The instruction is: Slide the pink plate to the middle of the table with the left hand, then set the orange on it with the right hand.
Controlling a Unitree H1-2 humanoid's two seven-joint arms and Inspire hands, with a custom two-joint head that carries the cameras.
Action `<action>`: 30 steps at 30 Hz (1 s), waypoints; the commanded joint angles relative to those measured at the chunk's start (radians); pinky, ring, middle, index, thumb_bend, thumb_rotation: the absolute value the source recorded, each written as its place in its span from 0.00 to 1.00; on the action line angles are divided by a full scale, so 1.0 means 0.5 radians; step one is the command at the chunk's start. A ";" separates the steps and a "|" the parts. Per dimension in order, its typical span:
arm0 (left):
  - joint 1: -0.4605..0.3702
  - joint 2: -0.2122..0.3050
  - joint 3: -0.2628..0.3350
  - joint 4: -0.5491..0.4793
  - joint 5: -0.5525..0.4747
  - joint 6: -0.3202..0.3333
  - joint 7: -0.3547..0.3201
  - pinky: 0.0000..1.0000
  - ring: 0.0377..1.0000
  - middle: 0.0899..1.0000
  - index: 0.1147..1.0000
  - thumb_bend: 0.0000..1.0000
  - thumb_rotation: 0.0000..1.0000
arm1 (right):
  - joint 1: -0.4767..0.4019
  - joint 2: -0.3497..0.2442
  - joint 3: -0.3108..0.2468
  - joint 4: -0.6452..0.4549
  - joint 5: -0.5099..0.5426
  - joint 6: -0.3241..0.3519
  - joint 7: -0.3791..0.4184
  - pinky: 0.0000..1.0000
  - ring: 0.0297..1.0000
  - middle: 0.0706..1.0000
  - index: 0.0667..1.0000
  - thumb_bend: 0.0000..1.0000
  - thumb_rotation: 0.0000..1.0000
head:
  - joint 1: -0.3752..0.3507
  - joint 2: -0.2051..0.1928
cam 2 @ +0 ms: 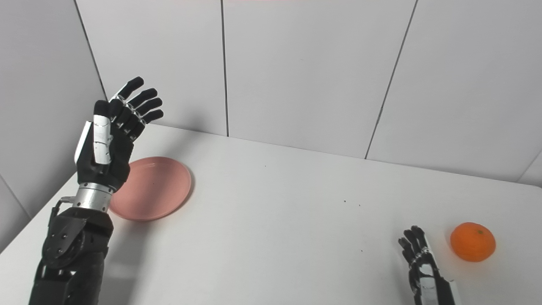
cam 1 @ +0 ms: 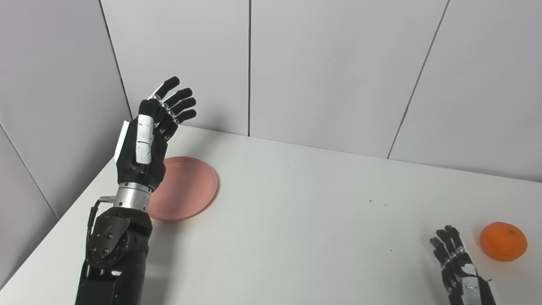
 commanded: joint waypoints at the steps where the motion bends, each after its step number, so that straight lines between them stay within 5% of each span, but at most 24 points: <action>1: -0.112 0.086 0.001 0.015 0.004 -0.041 -0.057 0.78 0.78 0.77 0.78 0.87 0.89 | 0.086 0.051 0.024 0.242 -0.003 -0.056 0.009 0.99 0.93 0.93 0.95 0.86 0.97 | 0.000 0.003; 8: -0.178 0.196 0.034 0.223 -0.086 -0.046 -0.163 0.75 0.76 0.76 0.78 0.84 0.88 | 0.082 0.056 0.023 0.254 -0.021 -0.061 0.008 0.98 0.92 0.93 0.94 0.85 0.96 | -0.007 0.002; 14: -0.225 0.300 0.152 0.437 -0.210 -0.033 -0.250 0.83 0.81 0.80 0.88 0.81 0.89 | 0.079 0.063 0.021 0.263 -0.007 -0.056 0.013 0.99 0.93 0.93 0.94 0.85 0.95 | -0.011 -0.025; 20: -0.290 0.379 0.261 0.699 -0.328 -0.049 -0.316 0.81 0.81 0.80 0.87 0.82 0.84 | 0.075 0.055 0.015 0.274 -0.011 -0.057 0.016 0.98 0.92 0.92 0.93 0.84 0.95 | -0.002 -0.020; 30: -0.320 0.403 0.336 0.985 -0.387 -0.109 -0.425 0.86 0.84 0.81 0.88 0.83 0.83 | 0.088 0.051 0.015 0.252 -0.033 -0.038 0.005 0.98 0.92 0.92 0.93 0.83 0.96 | 0.004 -0.007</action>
